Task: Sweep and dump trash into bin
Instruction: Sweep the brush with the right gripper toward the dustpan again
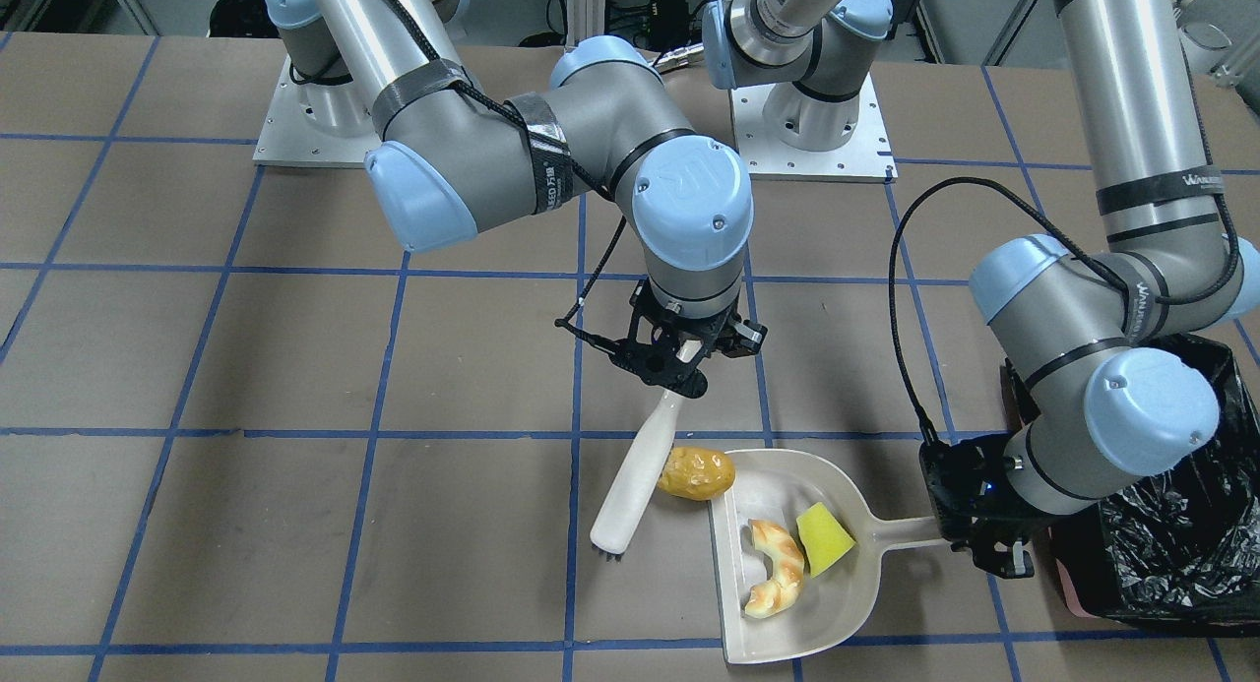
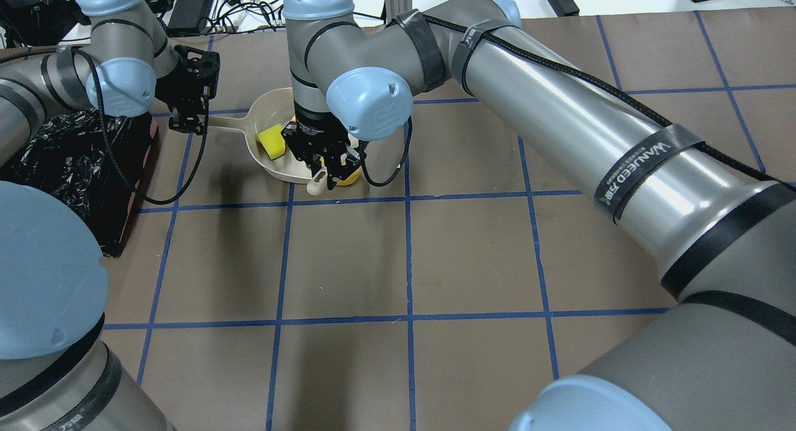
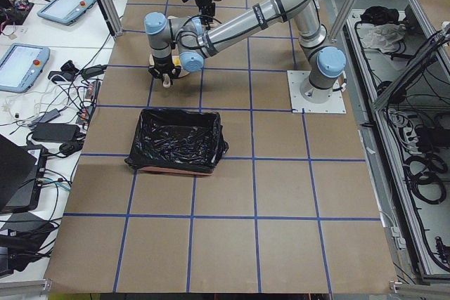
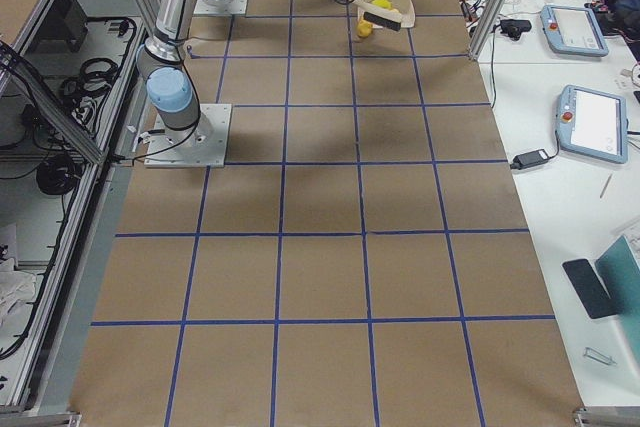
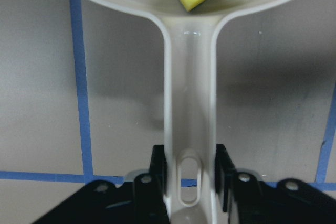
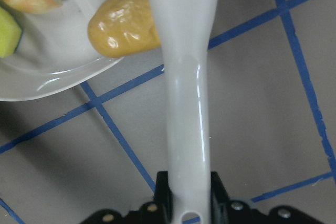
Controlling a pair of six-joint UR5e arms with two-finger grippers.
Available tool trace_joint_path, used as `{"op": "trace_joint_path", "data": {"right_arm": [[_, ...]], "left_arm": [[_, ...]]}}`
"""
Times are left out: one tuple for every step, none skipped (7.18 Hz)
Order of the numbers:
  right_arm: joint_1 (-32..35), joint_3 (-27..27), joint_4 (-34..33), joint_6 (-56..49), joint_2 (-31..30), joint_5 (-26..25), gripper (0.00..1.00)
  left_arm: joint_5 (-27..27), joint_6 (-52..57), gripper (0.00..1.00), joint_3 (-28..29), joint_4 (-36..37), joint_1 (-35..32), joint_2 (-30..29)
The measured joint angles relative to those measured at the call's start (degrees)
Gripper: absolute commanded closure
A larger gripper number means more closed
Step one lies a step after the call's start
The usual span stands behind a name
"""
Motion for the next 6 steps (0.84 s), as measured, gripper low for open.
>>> {"op": "trace_joint_path", "data": {"right_arm": [[0.1, 2.5, 0.2, 3.6, -2.5, 0.2, 1.0], [0.4, 5.1, 0.1, 7.2, -4.6, 1.1, 1.0], [0.7, 7.3, -0.4, 9.7, -5.6, 2.3, 1.0], [1.1, 8.9, -1.3, 11.9, -5.7, 3.6, 1.0], [1.9, 9.7, -2.3, 14.0, -5.4, 5.0, 1.0], [3.2, 10.1, -3.4, 15.6, -4.7, 6.0, 1.0]], "left_arm": [[0.1, 0.0, 0.66, 0.0, 0.0, 0.0, 0.0], [0.1, 0.1, 0.66, 0.0, 0.0, 0.0, -0.1], [0.1, 0.1, 0.66, 0.0, 0.0, 0.0, -0.2], [0.1, 0.1, 0.66, 0.0, 0.0, 0.0, -0.3], [0.1, 0.2, 0.66, 0.0, 0.0, 0.0, -0.3], [0.1, 0.2, 0.66, 0.0, 0.1, 0.0, -0.3]]}}
